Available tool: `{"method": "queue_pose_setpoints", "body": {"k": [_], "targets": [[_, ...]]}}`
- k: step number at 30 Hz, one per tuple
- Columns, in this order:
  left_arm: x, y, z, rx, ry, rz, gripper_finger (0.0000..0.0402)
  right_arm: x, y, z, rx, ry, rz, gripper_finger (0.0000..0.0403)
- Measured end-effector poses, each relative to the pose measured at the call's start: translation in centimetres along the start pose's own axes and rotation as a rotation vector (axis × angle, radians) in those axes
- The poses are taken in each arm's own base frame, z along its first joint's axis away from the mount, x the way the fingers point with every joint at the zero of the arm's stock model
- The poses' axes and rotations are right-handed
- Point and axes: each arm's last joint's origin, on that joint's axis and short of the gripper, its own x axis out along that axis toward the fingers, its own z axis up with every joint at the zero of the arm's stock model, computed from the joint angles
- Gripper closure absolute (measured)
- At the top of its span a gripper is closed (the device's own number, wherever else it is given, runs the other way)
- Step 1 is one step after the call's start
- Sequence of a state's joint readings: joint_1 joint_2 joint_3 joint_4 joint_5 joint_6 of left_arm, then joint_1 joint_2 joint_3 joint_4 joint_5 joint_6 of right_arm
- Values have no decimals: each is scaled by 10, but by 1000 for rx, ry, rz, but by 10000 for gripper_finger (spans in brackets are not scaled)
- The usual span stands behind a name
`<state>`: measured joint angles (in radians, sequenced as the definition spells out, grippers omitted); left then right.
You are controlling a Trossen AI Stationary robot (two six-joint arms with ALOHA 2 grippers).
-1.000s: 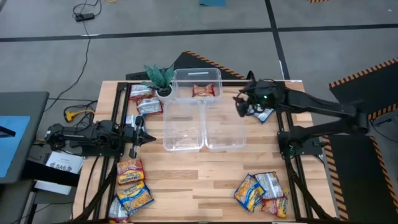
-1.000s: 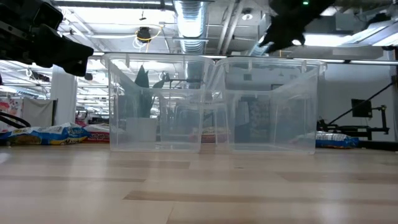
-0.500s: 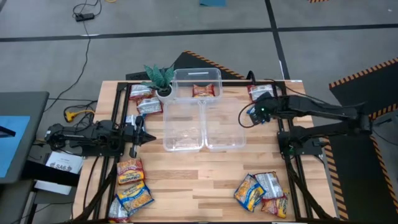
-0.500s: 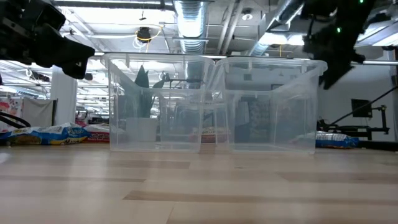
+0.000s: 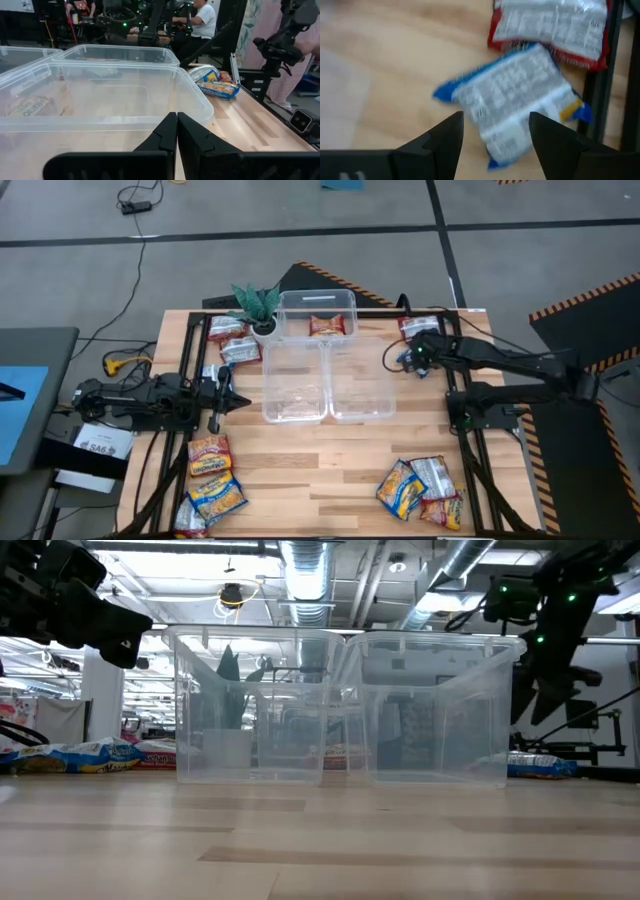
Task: Sort Maruchan noodles
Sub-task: Put the blue noodle pack into the bottom right transparent bin
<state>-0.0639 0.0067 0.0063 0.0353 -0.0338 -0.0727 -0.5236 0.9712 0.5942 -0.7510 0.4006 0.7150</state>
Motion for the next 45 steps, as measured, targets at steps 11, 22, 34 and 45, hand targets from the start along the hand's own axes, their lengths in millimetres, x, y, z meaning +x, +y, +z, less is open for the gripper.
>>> {"method": "queue_pose_setpoints", "body": {"k": [11, 22, 34, 45], "targets": [[0, 0, 0, -2, 0, 0, 401, 53, -19, -15, 242, 1, -117, 155], [0, 0, 0, -3, 0, 0, 401, 70, -21, -19, 301, -40, -182, 182], [0, 0, 0, -3, -1, 0, 402, 65, -13, -29, 200, -27, -209, 389], [0, 0, 0, -3, 0, 0, 401, 8, -2, -13, 151, -135, -161, 397]]}}
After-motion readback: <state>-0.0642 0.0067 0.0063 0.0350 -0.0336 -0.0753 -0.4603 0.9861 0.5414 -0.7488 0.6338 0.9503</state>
